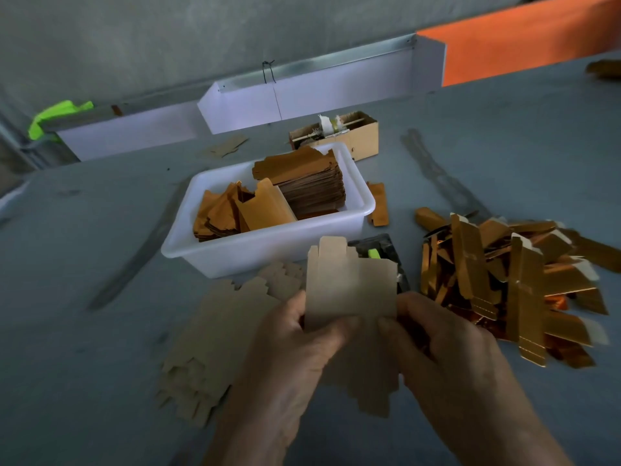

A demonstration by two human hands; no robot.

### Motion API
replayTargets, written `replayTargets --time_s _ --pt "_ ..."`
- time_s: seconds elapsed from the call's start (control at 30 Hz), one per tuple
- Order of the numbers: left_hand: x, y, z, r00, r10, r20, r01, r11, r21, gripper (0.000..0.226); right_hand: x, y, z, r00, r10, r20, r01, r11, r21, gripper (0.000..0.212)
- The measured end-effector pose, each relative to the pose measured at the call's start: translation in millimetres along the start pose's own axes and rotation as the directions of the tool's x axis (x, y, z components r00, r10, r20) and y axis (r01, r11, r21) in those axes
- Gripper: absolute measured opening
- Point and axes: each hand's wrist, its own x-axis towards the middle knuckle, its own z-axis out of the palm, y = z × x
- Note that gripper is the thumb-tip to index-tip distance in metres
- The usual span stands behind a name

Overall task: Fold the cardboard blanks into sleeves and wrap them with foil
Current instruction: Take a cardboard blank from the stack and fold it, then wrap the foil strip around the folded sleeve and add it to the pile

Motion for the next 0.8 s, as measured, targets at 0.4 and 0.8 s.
replayTargets --time_s 0.4,0.8 --pt "-9 -4 17 0.993 0.049 -0.111 -0.055 0.997 -0.053 0.007 -5 -10 16 0.999 -0.018 -0.044 0.026 0.982 0.187 0.044" --pt "-16 -6 5 0.988 0.121 0.094 -0.126 0.991 0.045 0.018 -2 -4 8 0.998 0.064 0.029 -0.066 0.994 0.087 0.014"
